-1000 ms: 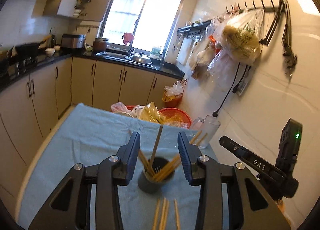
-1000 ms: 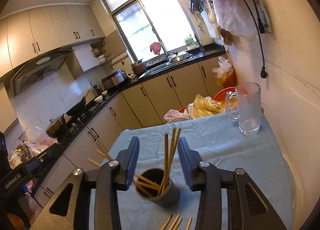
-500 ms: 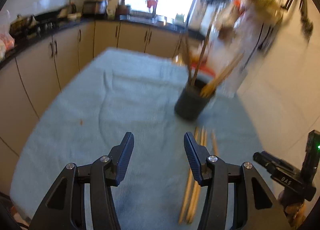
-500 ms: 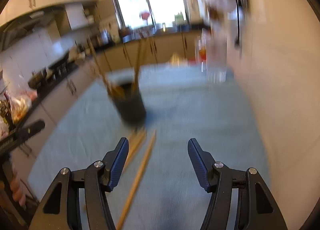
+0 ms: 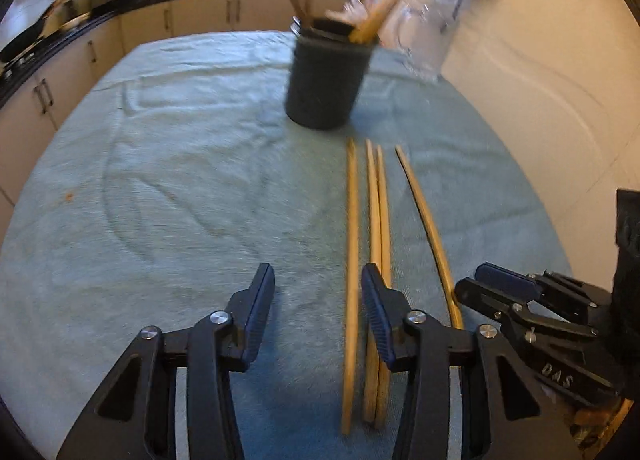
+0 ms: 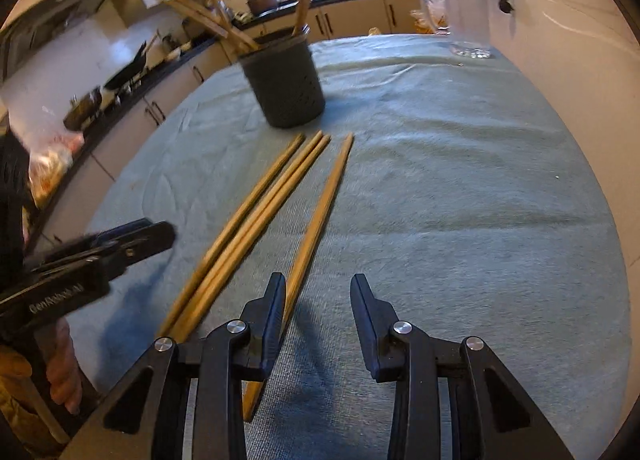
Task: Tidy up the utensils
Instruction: 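Close the left tool on a chopstick while the right tool grasps another, then raise both held chopsticks upright and carry them above the black cup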
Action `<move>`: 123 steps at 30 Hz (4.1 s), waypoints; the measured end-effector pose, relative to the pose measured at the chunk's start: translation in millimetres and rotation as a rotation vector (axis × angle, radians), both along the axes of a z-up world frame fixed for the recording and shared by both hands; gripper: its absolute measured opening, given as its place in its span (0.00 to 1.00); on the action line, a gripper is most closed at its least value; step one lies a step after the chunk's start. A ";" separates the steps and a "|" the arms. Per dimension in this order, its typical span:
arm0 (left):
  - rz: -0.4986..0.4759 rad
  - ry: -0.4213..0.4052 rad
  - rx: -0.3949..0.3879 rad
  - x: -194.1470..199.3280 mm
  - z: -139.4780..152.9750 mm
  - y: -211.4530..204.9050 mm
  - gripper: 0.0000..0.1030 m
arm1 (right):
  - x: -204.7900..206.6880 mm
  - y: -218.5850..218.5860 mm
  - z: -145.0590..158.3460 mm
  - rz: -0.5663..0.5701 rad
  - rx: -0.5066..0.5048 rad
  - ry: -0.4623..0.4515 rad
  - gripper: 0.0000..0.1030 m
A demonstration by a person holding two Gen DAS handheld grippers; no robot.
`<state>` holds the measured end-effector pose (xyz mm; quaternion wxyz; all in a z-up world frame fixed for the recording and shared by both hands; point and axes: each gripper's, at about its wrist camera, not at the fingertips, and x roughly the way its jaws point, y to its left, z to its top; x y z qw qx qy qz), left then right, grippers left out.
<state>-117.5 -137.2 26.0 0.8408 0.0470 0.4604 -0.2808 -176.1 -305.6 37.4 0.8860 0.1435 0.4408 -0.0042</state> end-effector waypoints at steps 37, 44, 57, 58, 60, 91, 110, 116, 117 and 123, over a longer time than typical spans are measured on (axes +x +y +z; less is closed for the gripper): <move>0.124 0.301 -0.068 55.2 -4.1 30.2 0.18 | 19.3 -34.6 1.5 0.036 -0.186 0.158 0.32; 0.124 0.243 0.026 91.5 -13.3 -3.7 0.18 | 88.6 -40.0 -2.3 0.048 -0.108 0.190 0.16; 0.080 0.138 -0.044 83.3 12.5 -0.4 0.06 | 113.2 -36.0 15.1 0.046 -0.117 0.083 0.06; 0.081 0.118 -0.057 79.4 20.7 2.7 0.06 | 108.3 -36.2 21.9 0.042 -0.110 0.059 0.06; 0.074 0.053 -0.099 67.7 46.4 9.8 0.06 | 96.5 -36.6 45.0 0.033 -0.089 -0.012 0.06; 0.089 -0.286 -0.156 -64.8 120.4 66.5 0.17 | -58.7 12.0 168.9 0.014 -0.197 -0.451 0.06; 0.103 0.160 0.134 136.4 -13.6 -12.0 0.07 | -26.0 -9.8 164.0 0.010 -0.129 -0.403 0.06; 0.127 0.120 0.006 114.8 10.9 17.2 0.07 | -17.7 -14.0 159.8 0.003 -0.114 -0.392 0.06; 0.124 0.101 -0.040 104.6 22.7 24.9 0.07 | -17.3 -14.5 159.6 0.002 -0.111 -0.391 0.06; 0.104 -0.111 -0.170 42.1 93.4 54.8 0.07 | -23.9 -8.1 164.7 0.003 -0.107 -0.413 0.06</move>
